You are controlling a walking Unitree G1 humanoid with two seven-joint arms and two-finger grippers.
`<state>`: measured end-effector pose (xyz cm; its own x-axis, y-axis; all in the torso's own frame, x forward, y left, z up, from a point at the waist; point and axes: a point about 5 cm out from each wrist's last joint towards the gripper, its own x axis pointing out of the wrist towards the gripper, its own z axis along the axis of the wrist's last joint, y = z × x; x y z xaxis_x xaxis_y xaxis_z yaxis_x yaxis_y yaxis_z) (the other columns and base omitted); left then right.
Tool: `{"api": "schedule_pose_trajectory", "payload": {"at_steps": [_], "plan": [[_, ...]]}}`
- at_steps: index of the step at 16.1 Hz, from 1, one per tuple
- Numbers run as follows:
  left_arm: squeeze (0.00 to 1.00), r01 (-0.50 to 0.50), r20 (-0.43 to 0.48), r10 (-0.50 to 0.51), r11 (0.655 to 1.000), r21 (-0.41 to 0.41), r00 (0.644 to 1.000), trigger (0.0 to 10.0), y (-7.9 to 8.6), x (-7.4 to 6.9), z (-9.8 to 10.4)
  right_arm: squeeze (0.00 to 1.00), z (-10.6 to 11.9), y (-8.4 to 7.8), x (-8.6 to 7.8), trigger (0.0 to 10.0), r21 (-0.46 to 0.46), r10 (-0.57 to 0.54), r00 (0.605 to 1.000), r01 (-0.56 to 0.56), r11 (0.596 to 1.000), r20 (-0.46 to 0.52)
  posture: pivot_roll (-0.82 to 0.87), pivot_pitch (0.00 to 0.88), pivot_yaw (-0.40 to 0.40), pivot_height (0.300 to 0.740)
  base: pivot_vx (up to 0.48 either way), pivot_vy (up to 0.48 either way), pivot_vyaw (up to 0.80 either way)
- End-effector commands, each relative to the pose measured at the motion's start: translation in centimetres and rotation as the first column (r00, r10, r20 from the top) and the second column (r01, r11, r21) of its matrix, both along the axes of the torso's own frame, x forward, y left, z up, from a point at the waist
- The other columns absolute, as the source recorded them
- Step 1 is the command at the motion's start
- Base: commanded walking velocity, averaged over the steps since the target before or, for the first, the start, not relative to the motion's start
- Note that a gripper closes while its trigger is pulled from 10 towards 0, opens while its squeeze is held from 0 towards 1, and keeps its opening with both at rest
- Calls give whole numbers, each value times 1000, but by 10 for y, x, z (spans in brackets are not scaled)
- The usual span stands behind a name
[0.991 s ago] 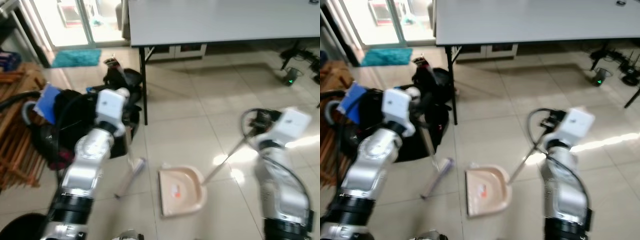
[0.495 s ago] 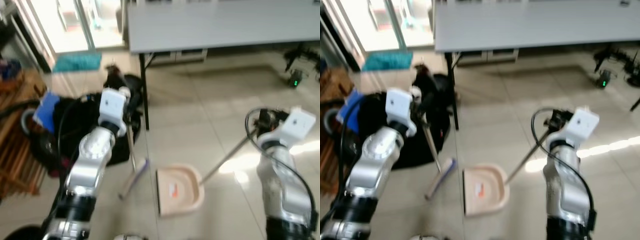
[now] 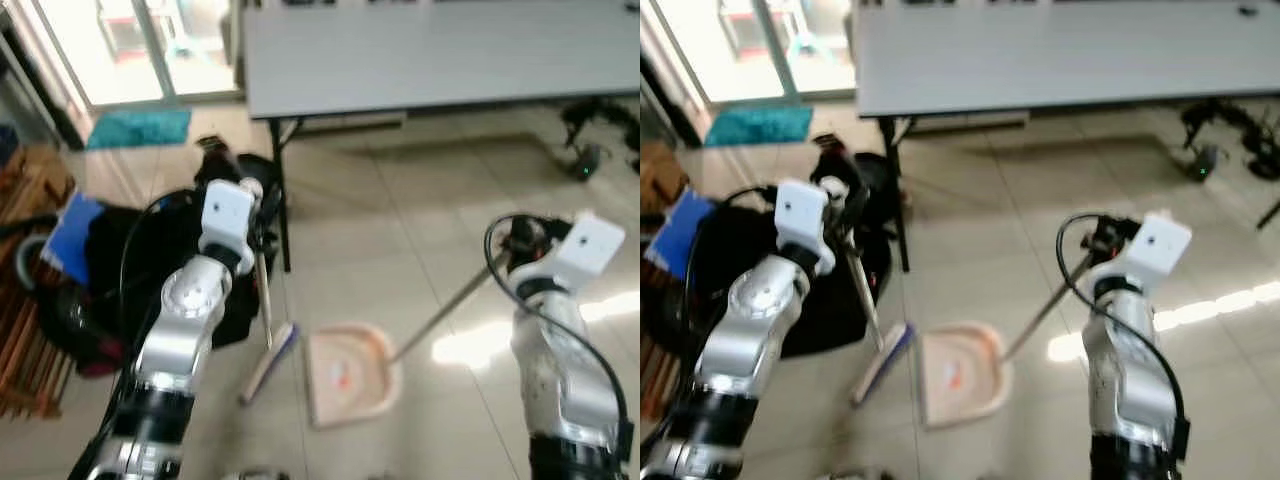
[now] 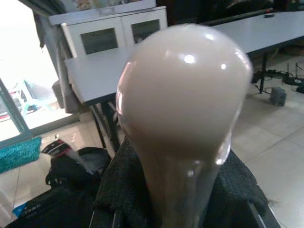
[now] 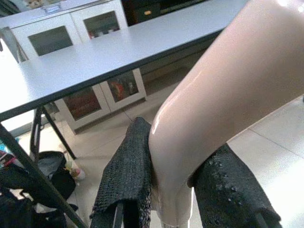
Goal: Sweep floor
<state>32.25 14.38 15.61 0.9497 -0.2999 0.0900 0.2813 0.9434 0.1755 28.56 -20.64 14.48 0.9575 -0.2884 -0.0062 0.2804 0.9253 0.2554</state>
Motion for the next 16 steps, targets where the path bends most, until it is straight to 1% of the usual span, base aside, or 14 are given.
{"api": "schedule_pose_trajectory", "payload": {"at_steps": [1, 4, 5, 7, 9, 10, 12, 13, 14, 16], "plan": [[0, -14, 55, 12, 999, 29, 998, 10000, 5, 2, 11, 0, 9, 9, 3, 10000, 31, 27, 998, -28, 999, 52, -54, 90, 22, 740, 390, 0, 0], [0, -16, 54, 14, 999, 31, 998, 10000, 6, 0, 10, 0, 9, 8, 4, 10000, 31, 24, 998, -26, 999, 55, -54, 88, 21, 740, 390, 0, 0], [0, -31, 48, 30, 999, 17, 998, 10000, 8, 0, 9, 0, 9, 8, 4, 10000, 29, 23, 998, -24, 999, 55, -54, 88, 20, 740, 352, 0, 0], [0, -45, 26, 45, 999, 9, 999, 10000, 9, 0, 5, 0, 9, 7, 5, 10000, 23, 23, 998, -24, 999, 52, -55, 84, 18, 740, 0, 0, 0], [0, -44, 20, 43, 999, 32, 999, 10000, 9, -1, 3, 0, 9, 6, 5, 10000, 17, 22, 999, -23, 1000, 50, -53, 81, 17, 740, 0, 0, 0], [0, -52, 24, 51, 996, 65, 998, 10000, 9, -2, 2, 0, 9, 5, 5, 10000, 17, 21, 999, -22, 1000, 49, -48, 78, 17, 740, 0, 0, 0], [0, -41, 11, 40, 995, 89, 999, 10000, 7, -2, 0, 0, 8, 6, 6, 10000, 17, 21, 999, -22, 1000, 46, -47, 74, 17, 740, 0, -480, 0], [0, -39, 8, 39, 996, 83, 999, 10000, 7, -2, -1, 0, 7, 6, 6, 10000, 17, 21, 999, -22, 1000, 46, -47, 74, 17, 740, 0, 0, 0], [0, -44, -10, 44, 998, 45, 999, 10000, 8, -1, -1, 0, 7, 7, 6, 10000, 17, 23, 999, -23, 1000, 47, -47, 71, 17, 740, 0, 0, 0], [0, -43, -8, 43, 998, 47, 999, 10000, 9, 1, 0, 0, 7, 7, 6, 10000, 16, 24, 999, -25, 1000, 47, -48, 70, 16, 740, 0, 0, 0]]}}
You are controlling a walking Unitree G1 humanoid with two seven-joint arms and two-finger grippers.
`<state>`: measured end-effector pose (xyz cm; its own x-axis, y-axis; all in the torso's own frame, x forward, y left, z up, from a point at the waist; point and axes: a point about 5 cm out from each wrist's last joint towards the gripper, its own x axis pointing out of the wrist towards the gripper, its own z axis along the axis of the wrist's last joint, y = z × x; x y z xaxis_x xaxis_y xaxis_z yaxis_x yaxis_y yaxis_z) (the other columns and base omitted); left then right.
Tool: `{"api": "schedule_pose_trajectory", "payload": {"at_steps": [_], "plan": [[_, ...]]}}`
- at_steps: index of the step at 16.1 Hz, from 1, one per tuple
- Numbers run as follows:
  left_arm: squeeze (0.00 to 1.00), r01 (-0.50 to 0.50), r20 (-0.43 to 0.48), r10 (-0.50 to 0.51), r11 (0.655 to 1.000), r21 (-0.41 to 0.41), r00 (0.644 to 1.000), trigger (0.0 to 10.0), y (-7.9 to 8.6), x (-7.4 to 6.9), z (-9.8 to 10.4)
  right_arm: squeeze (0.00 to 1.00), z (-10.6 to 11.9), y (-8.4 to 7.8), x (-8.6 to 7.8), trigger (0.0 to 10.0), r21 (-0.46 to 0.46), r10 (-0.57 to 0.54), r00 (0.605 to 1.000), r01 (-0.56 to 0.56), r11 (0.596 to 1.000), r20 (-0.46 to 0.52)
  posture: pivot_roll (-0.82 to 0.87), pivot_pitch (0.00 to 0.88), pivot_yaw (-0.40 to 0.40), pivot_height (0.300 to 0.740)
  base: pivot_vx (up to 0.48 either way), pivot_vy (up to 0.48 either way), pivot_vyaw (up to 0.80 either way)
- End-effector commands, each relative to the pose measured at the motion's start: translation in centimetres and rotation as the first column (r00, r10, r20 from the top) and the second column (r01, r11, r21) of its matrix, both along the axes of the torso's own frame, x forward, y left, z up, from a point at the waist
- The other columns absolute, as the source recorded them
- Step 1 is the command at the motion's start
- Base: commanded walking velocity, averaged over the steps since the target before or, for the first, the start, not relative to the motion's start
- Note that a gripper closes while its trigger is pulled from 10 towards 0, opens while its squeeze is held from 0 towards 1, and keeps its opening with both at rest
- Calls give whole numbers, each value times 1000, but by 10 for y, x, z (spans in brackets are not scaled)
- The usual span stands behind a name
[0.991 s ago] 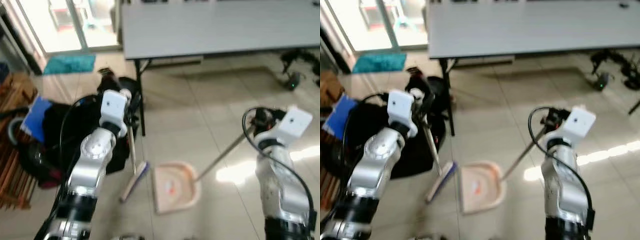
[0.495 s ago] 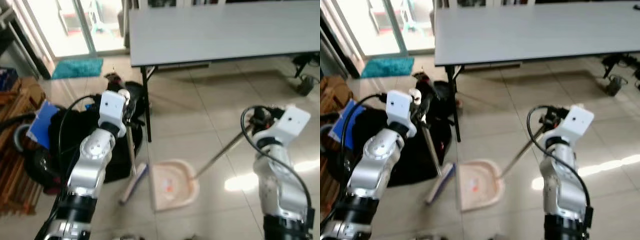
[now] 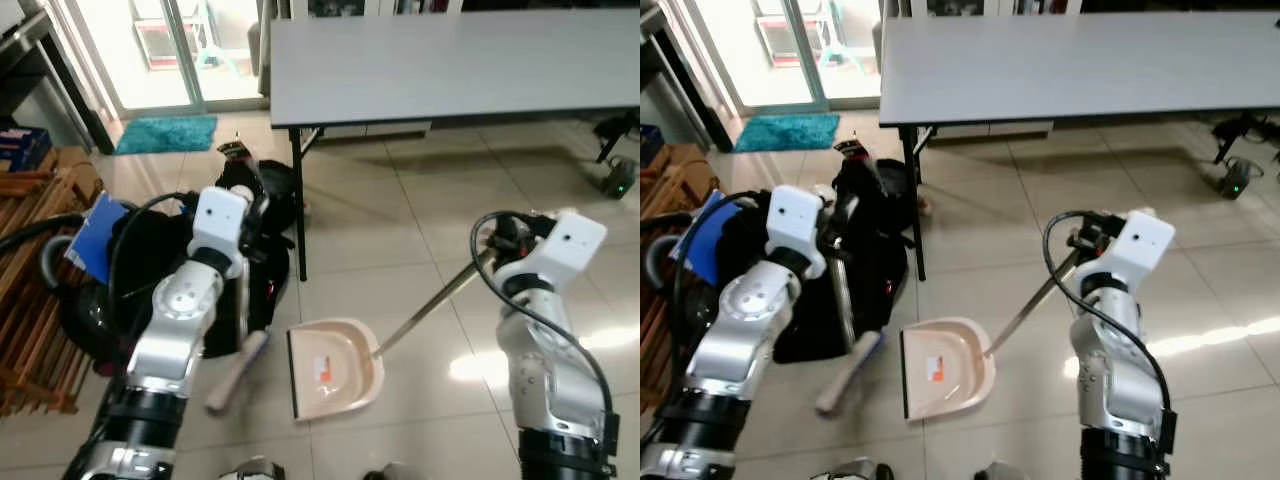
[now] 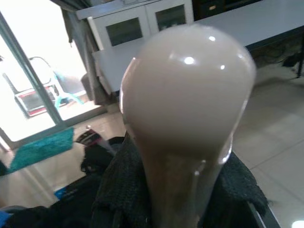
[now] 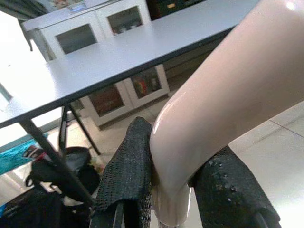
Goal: Sweep floor
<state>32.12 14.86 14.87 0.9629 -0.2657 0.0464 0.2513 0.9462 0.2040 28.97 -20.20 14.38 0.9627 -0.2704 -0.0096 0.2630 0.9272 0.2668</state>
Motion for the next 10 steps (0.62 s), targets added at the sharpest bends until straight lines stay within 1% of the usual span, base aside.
{"api": "schedule_pose_trajectory", "payload": {"at_steps": [1, 3, 5, 9, 10], "plan": [[0, -3, 30, 3, 1000, 8, 1000, 10000, 4, 2, 7, 0, 8, 3, 1, 10000, 5, 6, 999, -6, 1000, 47, -49, 67, 14, 740, 0, 0, 0], [0, -1, 35, 1, 1000, 8, 999, 10000, 3, 1, 7, 0, 8, 3, 0, 10000, 6, 6, 999, -6, 1000, 46, -50, 64, 12, 740, 0, 0, 0], [0, -6, 33, 6, 1000, 5, 999, 10000, 3, 0, 6, 0, 12, -2, 0, 10000, -1, -24, 998, 25, 1000, 63, -52, 62, 8, 740, 0, 0, 0], [0, -4, 32, 4, 1000, 5, 999, 10000, 3, -2, 6, 0, 11, -1, -1, 10000, -7, -17, 998, 17, 1000, 54, -51, 65, 5, 740, 0, 0, 0], [0, -5, 31, 5, 1000, 12, 1000, 10000, 3, -2, 5, 0, 11, -2, -1, 10000, 3, -34, 998, 34, 999, 54, -50, 72, 2, 740, 0, 0, 0]]}}
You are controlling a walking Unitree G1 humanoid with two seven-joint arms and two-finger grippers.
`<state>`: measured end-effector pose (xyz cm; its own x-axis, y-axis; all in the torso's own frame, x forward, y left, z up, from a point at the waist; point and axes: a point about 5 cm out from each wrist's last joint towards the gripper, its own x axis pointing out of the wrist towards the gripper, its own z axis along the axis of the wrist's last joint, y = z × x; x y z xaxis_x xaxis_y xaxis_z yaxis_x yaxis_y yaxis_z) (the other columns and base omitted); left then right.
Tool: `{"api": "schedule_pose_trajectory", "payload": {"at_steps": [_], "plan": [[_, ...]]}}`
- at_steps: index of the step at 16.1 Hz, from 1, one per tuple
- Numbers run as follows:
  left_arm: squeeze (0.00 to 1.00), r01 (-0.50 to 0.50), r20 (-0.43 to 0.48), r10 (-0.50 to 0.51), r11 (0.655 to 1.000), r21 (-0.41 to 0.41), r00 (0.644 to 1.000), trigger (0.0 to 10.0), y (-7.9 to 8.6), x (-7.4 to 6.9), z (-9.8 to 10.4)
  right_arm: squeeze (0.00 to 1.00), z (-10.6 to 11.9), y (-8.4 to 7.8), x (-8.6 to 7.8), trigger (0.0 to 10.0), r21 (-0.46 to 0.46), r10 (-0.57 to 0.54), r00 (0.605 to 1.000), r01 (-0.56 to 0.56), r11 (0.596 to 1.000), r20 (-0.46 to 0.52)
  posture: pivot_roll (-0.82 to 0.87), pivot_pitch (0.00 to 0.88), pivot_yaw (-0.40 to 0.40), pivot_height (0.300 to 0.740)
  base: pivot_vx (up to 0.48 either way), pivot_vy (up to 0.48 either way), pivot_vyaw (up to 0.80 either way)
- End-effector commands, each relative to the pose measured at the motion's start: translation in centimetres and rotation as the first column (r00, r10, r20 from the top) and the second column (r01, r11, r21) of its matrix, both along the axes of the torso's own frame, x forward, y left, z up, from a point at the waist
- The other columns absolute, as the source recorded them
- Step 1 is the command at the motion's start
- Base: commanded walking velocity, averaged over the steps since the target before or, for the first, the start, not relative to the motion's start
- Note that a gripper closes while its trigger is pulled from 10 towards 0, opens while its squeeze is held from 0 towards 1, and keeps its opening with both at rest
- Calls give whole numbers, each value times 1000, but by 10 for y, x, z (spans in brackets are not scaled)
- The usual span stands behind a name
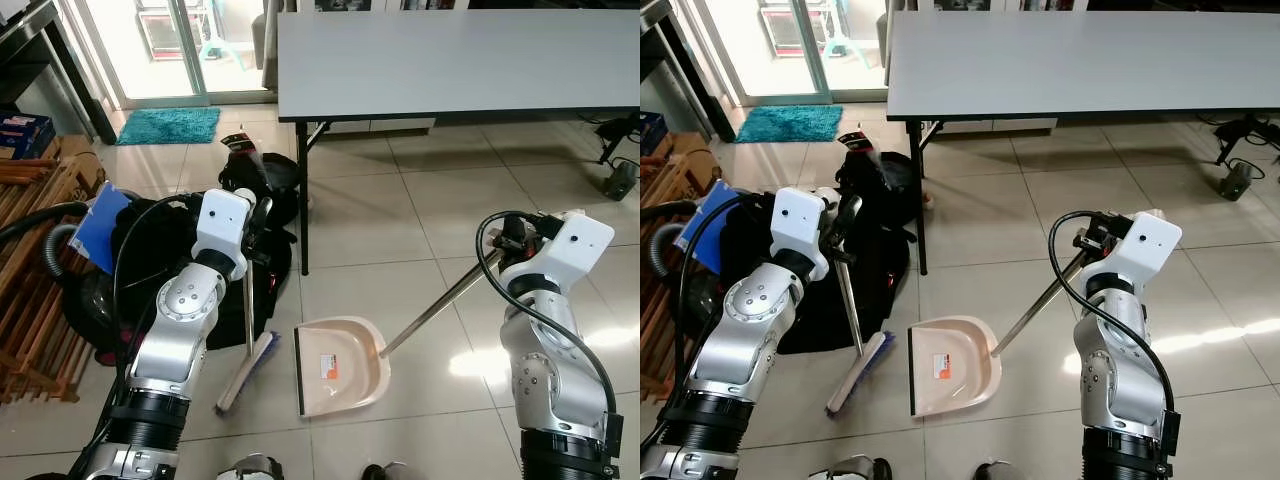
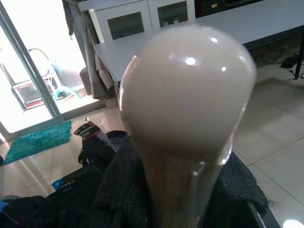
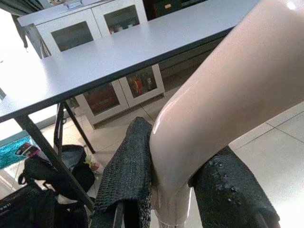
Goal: Sweep floor
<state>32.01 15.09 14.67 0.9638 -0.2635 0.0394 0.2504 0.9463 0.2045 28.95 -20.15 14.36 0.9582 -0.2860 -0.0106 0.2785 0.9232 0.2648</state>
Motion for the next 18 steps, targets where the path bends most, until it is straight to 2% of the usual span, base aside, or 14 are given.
{"api": "schedule_pose_trajectory", "payload": {"at_steps": [1, 4, 5, 6, 9, 12, 15, 18], "plan": [[0, -5, 44, 4, 1000, 18, 999, 10000, 1, 0, 7, 0, 13, -3, 0, 10000, 3, -29, 997, 29, 1000, 66, -50, 76, -1, 740, 0, 0, 0], [0, -15, 75, 13, 1000, 19, 997, 10000, -1, 6, 11, 0, 19, -8, 5, 10000, -78, -47, 996, 53, 996, 76, -40, 117, -21, 740, 0, 0, 0], [0, -12, 79, 11, 1000, 16, 997, 10000, -2, 8, 11, 0, 21, -12, 9, 10000, -133, -58, 995, 68, 989, 81, -41, 131, -24, 740, 0, 0, 0], [0, 2, 81, -3, 1000, 13, 997, 10000, -3, 7, 10, 0, 24, -20, 15, 10000, -200, -79, 993, 94, 975, 82, -55, 171, -21, 740, 0, 0, 0], [0, 23, 88, -23, 1000, 5, 996, 10000, -3, 1, 4, 0, 32, -32, 23, 10000, -290, -121, 988, 144, 946, 96, -77, 234, -35, 740, 0, 0, 0], [0, 11, 133, -11, 1000, 3, 991, 10000, -8, 2, 7, 0, 31, -41, 29, 10000, -301, -148, 980, 181, 936, 131, -7, 319, -35, 740, 0, 0, 0], [0, 0, 200, 3, 1000, -17, 980, 10000, -12, 9, 24, 0, 19, -45, 32, 10000, -410, -140, 978, 192, 892, 154, 33, 387, -3, 740, 0, 0, 0], [0, -26, 244, 22, 1000, 13, 969, 10000, -2, 12, 29, 0, 25, -43, 35, 10000, -430, -139, 962, 232, 872, 235, 44, 443, 22, 740, 0, 0, 0]]}}
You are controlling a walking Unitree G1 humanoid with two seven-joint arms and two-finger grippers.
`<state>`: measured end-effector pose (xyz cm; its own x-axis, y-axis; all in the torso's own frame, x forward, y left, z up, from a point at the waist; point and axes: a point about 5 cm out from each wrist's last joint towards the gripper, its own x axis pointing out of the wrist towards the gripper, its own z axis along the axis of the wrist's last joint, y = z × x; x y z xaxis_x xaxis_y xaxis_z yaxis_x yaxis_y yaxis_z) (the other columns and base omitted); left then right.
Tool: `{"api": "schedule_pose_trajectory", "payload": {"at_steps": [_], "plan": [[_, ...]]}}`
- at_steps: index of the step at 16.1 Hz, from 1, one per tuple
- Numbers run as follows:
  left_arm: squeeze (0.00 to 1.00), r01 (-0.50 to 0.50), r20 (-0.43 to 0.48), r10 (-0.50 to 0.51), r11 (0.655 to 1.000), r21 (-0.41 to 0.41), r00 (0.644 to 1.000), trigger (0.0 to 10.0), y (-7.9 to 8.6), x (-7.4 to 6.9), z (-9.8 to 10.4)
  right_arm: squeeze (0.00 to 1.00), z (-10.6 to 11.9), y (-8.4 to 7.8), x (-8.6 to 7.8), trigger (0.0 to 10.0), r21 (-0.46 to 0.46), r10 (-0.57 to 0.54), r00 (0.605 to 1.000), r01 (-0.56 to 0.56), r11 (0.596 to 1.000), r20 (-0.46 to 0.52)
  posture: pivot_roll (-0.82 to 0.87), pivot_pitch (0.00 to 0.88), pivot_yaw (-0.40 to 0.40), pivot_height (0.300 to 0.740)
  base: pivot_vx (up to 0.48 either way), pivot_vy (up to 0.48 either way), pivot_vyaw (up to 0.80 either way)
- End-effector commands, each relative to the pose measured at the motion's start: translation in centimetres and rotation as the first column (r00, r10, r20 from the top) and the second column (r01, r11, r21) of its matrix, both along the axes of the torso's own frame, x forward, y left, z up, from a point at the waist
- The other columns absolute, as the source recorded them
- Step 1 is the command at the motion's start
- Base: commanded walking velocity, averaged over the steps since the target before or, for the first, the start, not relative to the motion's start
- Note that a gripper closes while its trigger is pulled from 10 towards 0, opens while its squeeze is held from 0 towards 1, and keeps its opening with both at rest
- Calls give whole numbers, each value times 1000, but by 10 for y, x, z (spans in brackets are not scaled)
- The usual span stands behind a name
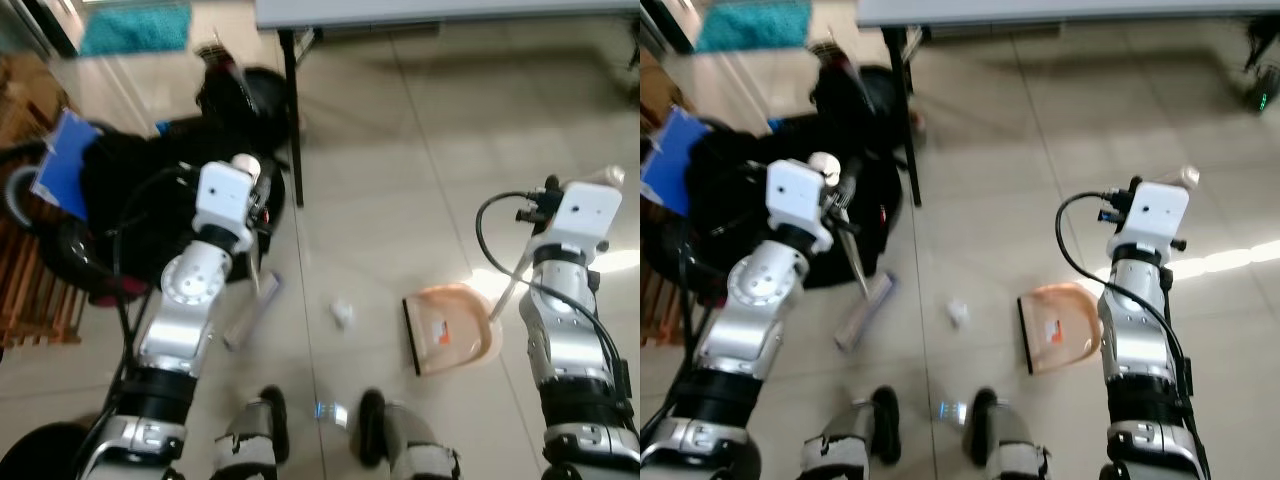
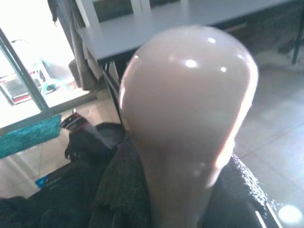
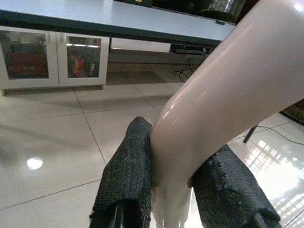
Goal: Sweep floor
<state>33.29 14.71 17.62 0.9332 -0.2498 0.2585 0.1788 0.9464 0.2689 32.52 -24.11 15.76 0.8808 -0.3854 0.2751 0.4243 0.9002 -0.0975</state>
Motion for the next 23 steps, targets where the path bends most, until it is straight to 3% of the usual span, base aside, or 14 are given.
{"api": "schedule_pose_trajectory", "payload": {"at_steps": [1, 3, 5, 14, 16, 20, 23], "plan": [[0, -22, 26, 21, 1000, 14, 999, 10000, 4, -3, 0, 0, 11, -4, -2, 10000, -35, -14, 997, 17, 999, 77, 60, 452, 31, 740, 0, 0, 0], [0, -27, 25, 27, 1000, 13, 999, 10000, 2, -6, -4, 0, 3, -4, -3, 10000, -14, -33, 996, 34, 999, 82, 91, 456, 62, 740, 0, 0, 0], [0, 4, 44, -5, 1000, 2, 999, 10000, -2, -8, -7, 0, -2, 9, -1, 10000, 79, -45, 990, 34, 996, 133, 66, 462, 78, 740, 0, 0, 0], [0, -2, 29, 3, 999, -38, 1000, 10000, -22, 28, -10, 0, -10, 57, -1, 10000, 128, 49, 989, -67, 989, 138, 12, 458, 65, 740, 0, 0, 0], [0, 5, 4, -4, 997, -79, 1000, 10000, -42, 31, -17, 0, -15, 68, -10, 10000, 204, 24, 991, -50, 978, 129, 4, 442, 65, 740, 0, 0, 0], [0, 44, 34, -39, 987, -156, 999, 10000, -72, 35, -8, 0, -11, 82, -21, 10000, 265, 23, 991, -58, 962, 132, -31, 419, 50, 740, 0, 0, 0], [0, 219, 79, -207, 954, -202, 975, 10000, -121, 26, 3, 0, -15, 92, -24, 10000, 265, 90, 991, -112, 958, 95, -20, 410, 38, 740, 0, 0, 0]]}}
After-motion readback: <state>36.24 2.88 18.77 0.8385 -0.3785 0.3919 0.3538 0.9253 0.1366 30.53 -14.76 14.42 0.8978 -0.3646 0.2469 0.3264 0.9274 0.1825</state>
